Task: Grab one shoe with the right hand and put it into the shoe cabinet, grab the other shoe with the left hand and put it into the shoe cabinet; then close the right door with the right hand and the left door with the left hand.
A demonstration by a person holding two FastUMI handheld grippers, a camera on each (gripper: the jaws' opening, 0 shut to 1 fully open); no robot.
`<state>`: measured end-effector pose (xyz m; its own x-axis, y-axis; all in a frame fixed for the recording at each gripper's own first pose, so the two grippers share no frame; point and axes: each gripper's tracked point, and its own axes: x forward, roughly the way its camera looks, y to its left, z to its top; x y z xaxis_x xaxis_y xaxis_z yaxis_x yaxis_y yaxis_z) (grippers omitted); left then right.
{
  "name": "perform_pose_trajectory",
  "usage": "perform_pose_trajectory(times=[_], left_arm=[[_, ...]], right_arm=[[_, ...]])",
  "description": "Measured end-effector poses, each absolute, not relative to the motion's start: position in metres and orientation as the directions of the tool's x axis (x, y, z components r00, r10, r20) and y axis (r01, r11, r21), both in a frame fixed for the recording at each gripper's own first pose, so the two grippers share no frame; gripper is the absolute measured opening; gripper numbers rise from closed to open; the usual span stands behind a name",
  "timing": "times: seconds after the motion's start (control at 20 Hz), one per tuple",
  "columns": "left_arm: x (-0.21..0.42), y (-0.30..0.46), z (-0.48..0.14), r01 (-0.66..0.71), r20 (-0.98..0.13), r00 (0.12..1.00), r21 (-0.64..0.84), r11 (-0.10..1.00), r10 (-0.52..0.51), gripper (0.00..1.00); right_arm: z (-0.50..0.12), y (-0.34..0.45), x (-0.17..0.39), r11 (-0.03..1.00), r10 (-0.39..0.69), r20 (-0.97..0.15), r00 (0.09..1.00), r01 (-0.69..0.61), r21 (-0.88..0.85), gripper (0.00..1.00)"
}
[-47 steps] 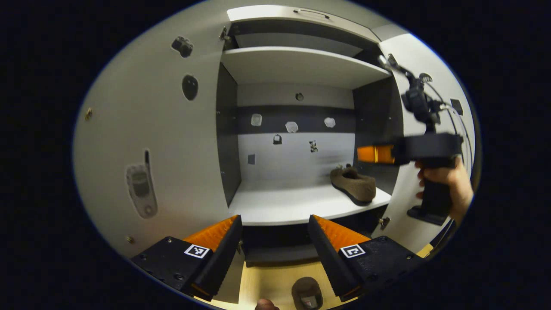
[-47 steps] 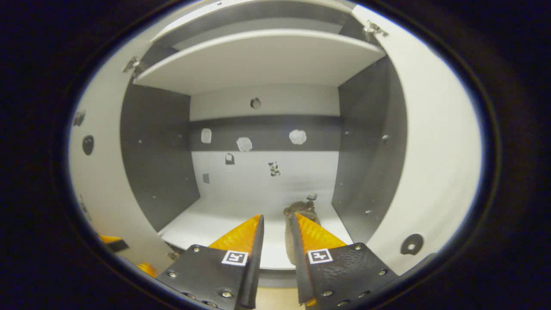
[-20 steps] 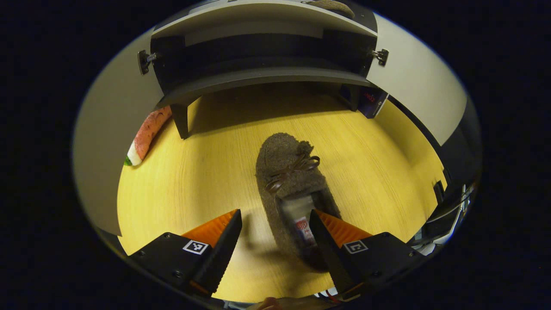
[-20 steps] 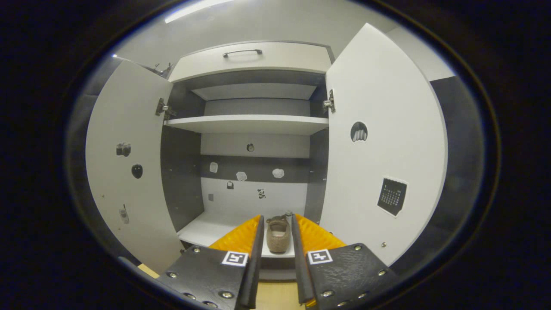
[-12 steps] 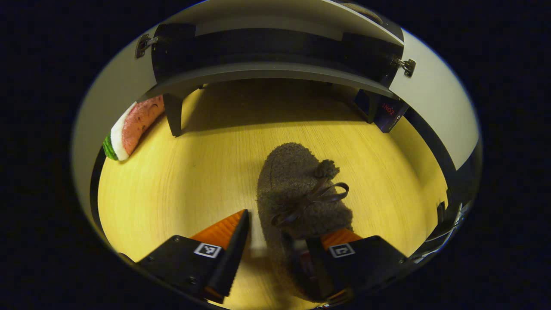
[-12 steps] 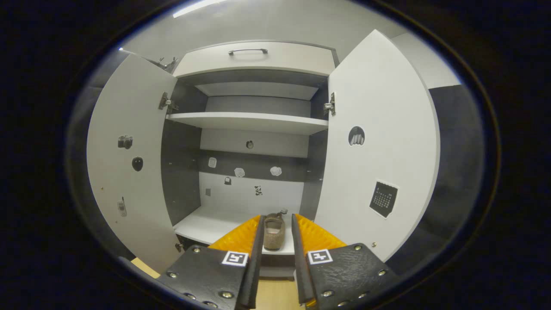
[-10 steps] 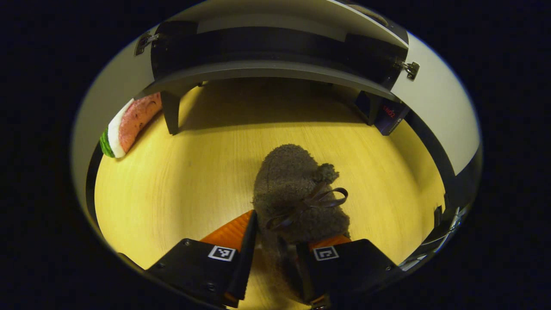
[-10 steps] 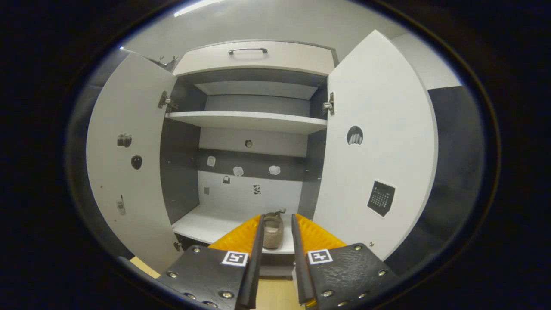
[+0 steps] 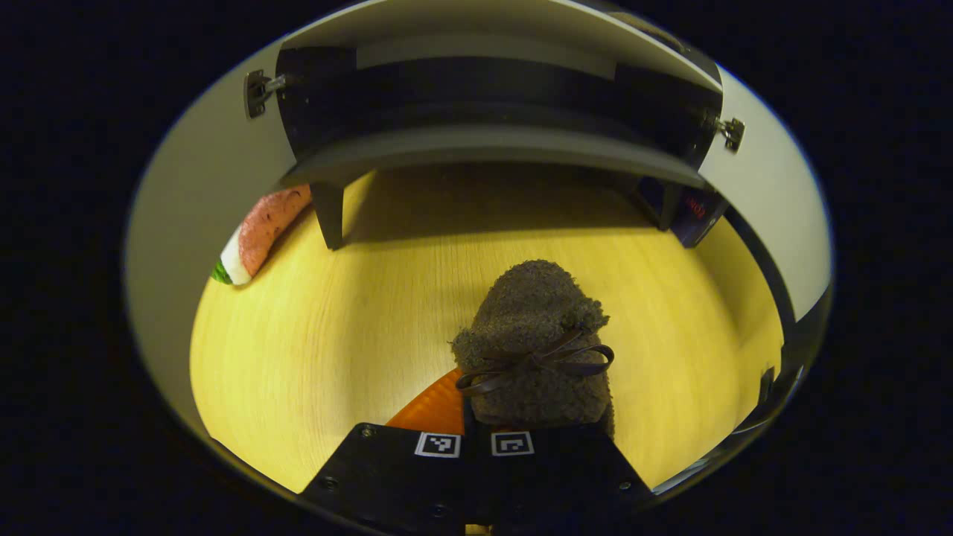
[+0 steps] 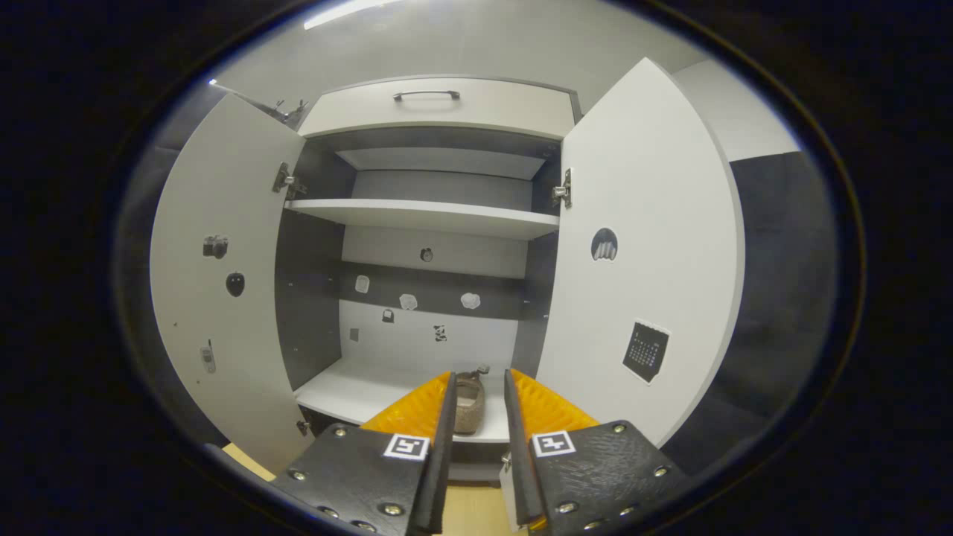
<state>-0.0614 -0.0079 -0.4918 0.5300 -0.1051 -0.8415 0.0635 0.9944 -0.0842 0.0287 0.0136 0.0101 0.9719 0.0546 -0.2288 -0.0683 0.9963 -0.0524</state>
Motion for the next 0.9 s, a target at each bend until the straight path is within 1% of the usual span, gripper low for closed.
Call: perform_pose_trajectory(times=[0.05, 0.1, 0.2, 0.4, 0.6, 0.65, 0.7, 0.75, 0.9], left_arm=[[-0.055, -0.008, -0.476, 0.064, -0.831, 0.547, -0.084, 0.994, -0.105, 0.01], [-0.048, -0.007, -0.459, 0.064, -0.813, 0.572, -0.085, 0.994, -0.106, 0.01], [-0.028, -0.008, -0.418, 0.066, -0.770, 0.628, -0.092, 0.994, -0.113, 0.01], [0.005, 0.001, -0.336, 0.043, -0.699, 0.710, -0.080, 0.996, -0.087, 0.01], [0.040, 0.007, -0.264, 0.024, -0.643, 0.763, -0.074, 0.997, -0.067, 0.01], [0.050, 0.007, -0.249, 0.027, -0.634, 0.770, -0.073, 0.997, -0.067, 0.01], [0.063, 0.007, -0.234, 0.028, -0.615, 0.785, -0.080, 0.996, -0.071, 0.01], [0.078, 0.004, -0.217, 0.029, -0.587, 0.806, -0.082, 0.996, -0.072, 0.01], [0.118, 0.000, -0.185, 0.023, -0.523, 0.851, -0.061, 0.998, -0.052, 0.01]], right_arm=[[0.011, 0.013, 0.029, 0.996, 0.055, -0.226, 0.973, -0.068, -0.050, 0.32], [0.012, 0.012, 0.029, 0.996, 0.058, -0.221, 0.974, -0.070, -0.048, 0.36], [0.015, 0.014, 0.029, 0.996, 0.066, -0.208, 0.976, -0.076, -0.043, 0.36], [0.021, 0.016, 0.027, 0.996, 0.085, -0.182, 0.980, -0.090, -0.018, 0.36], [0.026, 0.016, 0.027, 0.995, 0.101, -0.164, 0.981, -0.103, -0.005, 0.36], [0.026, 0.017, 0.027, 0.994, 0.109, -0.163, 0.981, -0.110, 0.003, 0.33], [0.027, 0.016, 0.026, 0.993, 0.115, -0.161, 0.980, -0.114, 0.011, 0.33], [0.028, 0.016, 0.027, 0.993, 0.118, -0.158, 0.980, -0.117, 0.017, 0.36], [0.031, 0.011, 0.027, 0.993, 0.117, -0.150, 0.982, -0.115, 0.026, 0.36]])
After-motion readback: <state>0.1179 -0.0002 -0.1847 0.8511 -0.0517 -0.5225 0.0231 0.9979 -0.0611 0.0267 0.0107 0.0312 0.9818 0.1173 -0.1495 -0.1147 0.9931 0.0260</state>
